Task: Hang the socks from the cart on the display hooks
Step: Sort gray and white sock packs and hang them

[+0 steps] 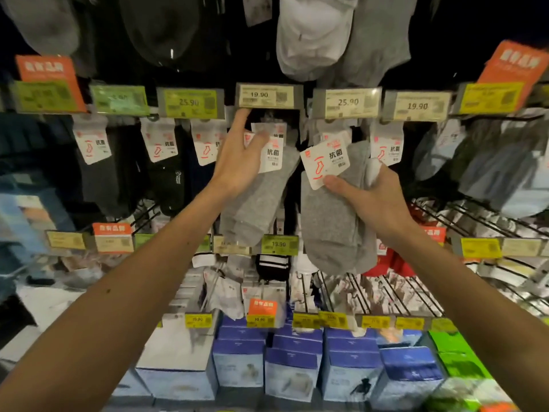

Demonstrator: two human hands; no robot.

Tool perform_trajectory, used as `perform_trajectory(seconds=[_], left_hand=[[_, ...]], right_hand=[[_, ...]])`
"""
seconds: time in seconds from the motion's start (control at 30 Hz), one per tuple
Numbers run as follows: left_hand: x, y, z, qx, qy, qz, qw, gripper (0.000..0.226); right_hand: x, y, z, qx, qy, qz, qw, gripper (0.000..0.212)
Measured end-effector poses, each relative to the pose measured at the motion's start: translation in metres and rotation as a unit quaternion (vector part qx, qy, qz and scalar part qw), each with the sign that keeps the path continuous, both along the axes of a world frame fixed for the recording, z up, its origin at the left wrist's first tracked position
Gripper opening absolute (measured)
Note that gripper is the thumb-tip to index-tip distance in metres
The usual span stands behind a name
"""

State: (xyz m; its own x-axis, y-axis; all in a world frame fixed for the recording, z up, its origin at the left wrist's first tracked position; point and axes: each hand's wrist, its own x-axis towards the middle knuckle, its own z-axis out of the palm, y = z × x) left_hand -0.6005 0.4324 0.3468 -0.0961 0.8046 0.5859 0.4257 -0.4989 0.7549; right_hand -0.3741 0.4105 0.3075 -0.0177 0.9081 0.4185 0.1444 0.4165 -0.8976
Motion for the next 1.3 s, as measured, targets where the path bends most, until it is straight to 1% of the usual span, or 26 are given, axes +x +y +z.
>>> perform_trajectory(seconds=[0.2, 0.33, 0.53, 0.7, 0.8, 0.87, 1.0, 1.13, 1.2, 1.3], left_hand=[[0.002, 0.012, 0.003, 0.076, 0.008, 0.020, 0.997, 0.041], [0.005, 0.017, 0.006, 0.130, 0.038, 0.022, 0.991, 0.060], [0.003, 0.025, 0.002, 0.125, 0.068, 0.000, 0.990, 0.079], [0.000, 0.025, -0.002, 0.108, 0.060, 0.007, 0.992, 0.084], [-0.001, 0.031, -0.001, 0.114, 0.087, 0.023, 0.989, 0.088], [-0.001, 0.033, -0.003, 0.125, 0.088, 0.022, 0.988, 0.087], [0.001, 0.033, -0.003, 0.125, 0.048, -0.015, 0.991, 0.090], [-0.002, 0.039, 0.002, 0.157, 0.001, -0.005, 0.988, 0.074], [-0.004, 0.040, 0.004, 0.160, 0.011, 0.005, 0.987, 0.072], [-0.006, 0.041, 0.002, 0.151, 0.035, 0.003, 0.988, 0.077]], right_hand=[[0.004, -0.001, -0.001, 0.014, -0.008, -0.011, 1.000, 0.044], [0.006, -0.001, -0.002, 0.020, -0.012, -0.017, 1.000, 0.045], [0.009, -0.003, -0.004, 0.016, -0.007, -0.005, 1.000, 0.040], [0.009, -0.003, -0.006, 0.005, -0.012, 0.004, 1.000, 0.041], [0.006, -0.003, -0.005, 0.006, -0.013, 0.005, 1.000, 0.041], [0.005, -0.003, -0.004, 0.006, -0.012, 0.007, 1.000, 0.040], [0.004, -0.001, -0.005, 0.002, -0.006, 0.014, 1.000, 0.035], [0.002, 0.004, -0.005, -0.003, -0.012, 0.006, 1.000, 0.048], [0.001, 0.005, -0.005, 0.001, -0.009, 0.007, 1.000, 0.047], [-0.002, 0.006, -0.003, 0.003, -0.007, 0.015, 1.000, 0.047]])
